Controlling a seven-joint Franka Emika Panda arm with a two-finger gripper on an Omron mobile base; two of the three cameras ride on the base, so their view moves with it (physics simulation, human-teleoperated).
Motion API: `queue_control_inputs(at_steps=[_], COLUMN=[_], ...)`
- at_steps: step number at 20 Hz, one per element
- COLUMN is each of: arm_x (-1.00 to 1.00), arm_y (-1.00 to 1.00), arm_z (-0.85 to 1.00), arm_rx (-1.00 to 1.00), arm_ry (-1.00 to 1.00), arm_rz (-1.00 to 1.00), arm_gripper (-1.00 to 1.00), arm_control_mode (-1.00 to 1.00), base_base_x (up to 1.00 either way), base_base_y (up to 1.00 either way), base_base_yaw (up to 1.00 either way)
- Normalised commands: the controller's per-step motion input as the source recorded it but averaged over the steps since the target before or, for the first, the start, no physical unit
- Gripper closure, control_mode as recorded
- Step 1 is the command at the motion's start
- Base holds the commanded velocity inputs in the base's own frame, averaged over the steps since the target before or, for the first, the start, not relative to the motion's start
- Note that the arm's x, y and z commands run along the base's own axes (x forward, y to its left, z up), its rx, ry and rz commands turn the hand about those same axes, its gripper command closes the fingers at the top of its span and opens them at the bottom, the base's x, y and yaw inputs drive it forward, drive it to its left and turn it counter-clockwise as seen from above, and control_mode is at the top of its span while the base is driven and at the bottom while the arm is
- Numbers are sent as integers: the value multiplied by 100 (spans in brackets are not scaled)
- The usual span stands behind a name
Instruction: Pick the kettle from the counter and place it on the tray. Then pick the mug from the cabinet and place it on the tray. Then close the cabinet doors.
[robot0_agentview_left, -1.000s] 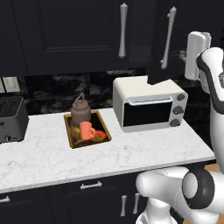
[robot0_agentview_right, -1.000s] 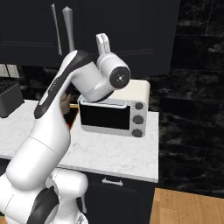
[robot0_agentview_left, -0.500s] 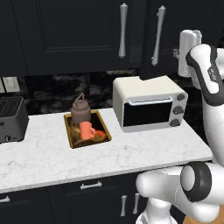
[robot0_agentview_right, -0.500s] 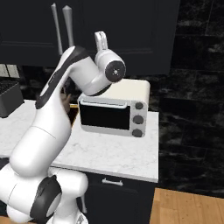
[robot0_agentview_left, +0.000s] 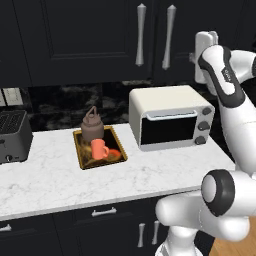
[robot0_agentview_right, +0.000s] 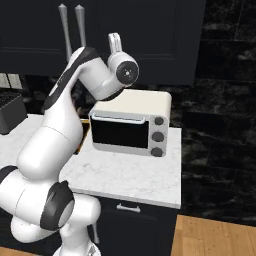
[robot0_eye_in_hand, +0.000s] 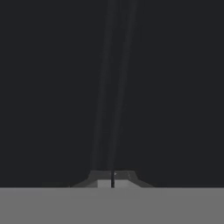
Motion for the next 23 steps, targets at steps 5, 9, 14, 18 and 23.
queue_control_inputs(at_steps=[5,9,14,18,23], arm_x=[56,52,51,51,70], arm_y=[31,29,26,29,50], arm_z=[-20,-21,-21,-21,-26], arm_rx=[0,0,0,0,0], arm_ry=[1,0,0,0,0], arm_rz=[-2,-2,-2,-2,-8], arm_gripper=[100,100,100,100,100], arm_control_mode=[-100,-100,-100,-100,-100], base_base_x=[0,0,0,0,0], base_base_y=[0,0,0,0,0], base_base_yaw=[0,0,0,0,0])
